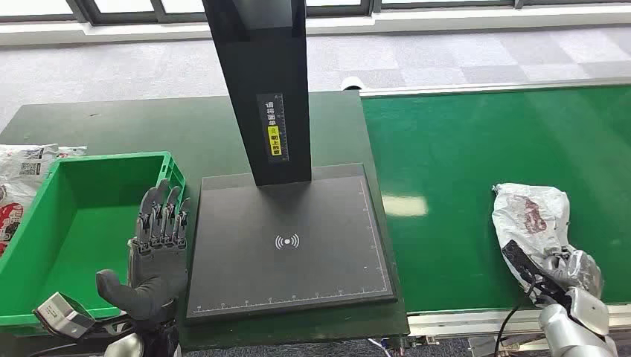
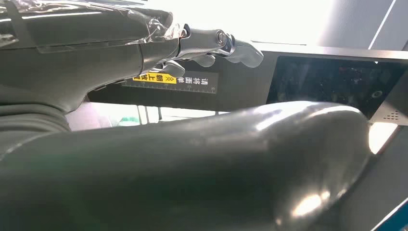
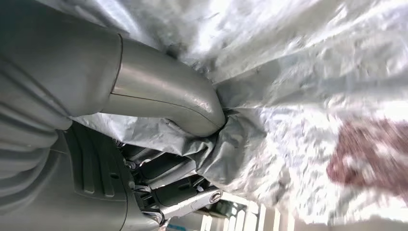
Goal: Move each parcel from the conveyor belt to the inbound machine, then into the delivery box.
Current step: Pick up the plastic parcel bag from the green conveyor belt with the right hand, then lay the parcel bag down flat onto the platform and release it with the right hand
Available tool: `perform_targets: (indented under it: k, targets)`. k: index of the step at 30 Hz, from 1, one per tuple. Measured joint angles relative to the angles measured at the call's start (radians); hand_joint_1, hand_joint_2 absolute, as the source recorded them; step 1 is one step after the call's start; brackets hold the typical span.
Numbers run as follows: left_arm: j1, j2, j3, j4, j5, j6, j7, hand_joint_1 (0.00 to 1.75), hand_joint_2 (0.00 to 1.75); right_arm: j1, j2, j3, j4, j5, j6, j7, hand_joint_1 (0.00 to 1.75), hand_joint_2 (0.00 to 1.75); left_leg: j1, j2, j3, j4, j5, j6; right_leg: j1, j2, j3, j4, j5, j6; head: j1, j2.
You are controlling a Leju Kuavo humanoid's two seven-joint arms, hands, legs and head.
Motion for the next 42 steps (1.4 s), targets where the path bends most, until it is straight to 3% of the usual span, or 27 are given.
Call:
perform_targets:
  k: [5, 10, 12, 16, 20, 26, 33, 42]
  targets:
    - [-0.002, 0.0, -0.002, 0.0, -0.002, 0.012, 0.0, 0.0, 0.0, 0.009, 0.071, 0.0, -0.107, -0.141, -0.08, -0.203, 1.75, 1.75, 0.0, 0.0, 0.008, 0.0, 0.001, -0.001, 0.0, 0.0, -0.001, 0.0, 0.0, 0.0, 0.0, 0.0]
    - [-0.003, 0.0, -0.006, 0.0, -0.003, 0.015, 0.0, 0.0, 0.0, 0.015, 0.114, 0.0, -0.177, -0.171, -0.09, -0.235, 1.75, 1.75, 0.0, -0.002, 0.008, 0.0, 0.002, -0.001, 0.0, -0.002, 0.0, 0.0, 0.0, 0.0, 0.0, 0.0]
    - [-0.003, 0.0, -0.007, 0.0, -0.003, 0.018, 0.0, 0.0, 0.0, 0.032, 0.135, 0.0, -0.218, -0.215, -0.092, -0.283, 1.75, 1.75, 0.0, -0.002, 0.008, 0.0, 0.002, -0.001, 0.0, -0.002, 0.0, 0.0, 0.0, 0.0, 0.0, 0.0]
    - [-0.006, 0.0, -0.011, 0.0, -0.005, 0.026, 0.0, 0.0, 0.0, 0.12, 0.243, 0.04, -0.429, -0.303, -0.091, -0.349, 1.75, 1.75, 0.001, -0.001, 0.007, 0.0, 0.002, -0.001, 0.001, -0.002, -0.001, 0.0, 0.0, 0.0, 0.0, 0.0]
    - [-0.011, 0.0, -0.017, 0.0, -0.007, 0.03, 0.0, 0.0, 0.0, 0.22, 0.35, 0.163, -0.678, -0.338, -0.086, -0.344, 1.75, 1.75, 0.002, -0.001, 0.007, -0.001, 0.002, -0.003, 0.002, -0.002, -0.002, 0.0, 0.0, -0.001, 0.0, 0.0]
    - [-0.027, 0.0, -0.021, 0.012, -0.011, 0.018, 0.0, 0.0, 0.0, 0.315, 0.433, 0.398, -0.946, -0.379, -0.095, -0.378, 1.75, 1.75, 0.003, 0.0, 0.007, -0.001, 0.003, -0.003, 0.002, 0.0, -0.002, 0.001, 0.0, -0.001, 0.0, 0.0]
    - [-0.09, -0.001, -0.045, 0.08, -0.011, 0.012, 0.0, 0.0, 0.0, 0.365, 0.454, 0.732, -1.088, -0.36, -0.091, -0.329, 1.75, 1.75, 0.003, 0.0, 0.008, 0.0, 0.003, -0.003, 0.002, 0.0, -0.001, 0.001, 0.0, -0.001, 0.0, 0.0]
    - [-0.117, -0.001, -0.066, 0.118, -0.004, 0.014, 0.0, 0.0, 0.0, 0.358, 0.453, 0.887, -1.068, -0.434, -0.094, -0.322, 1.75, 1.75, 0.003, 0.0, 0.008, 0.0, 0.003, -0.003, 0.002, 0.0, -0.001, 0.001, 0.0, -0.001, 0.0, 0.0]
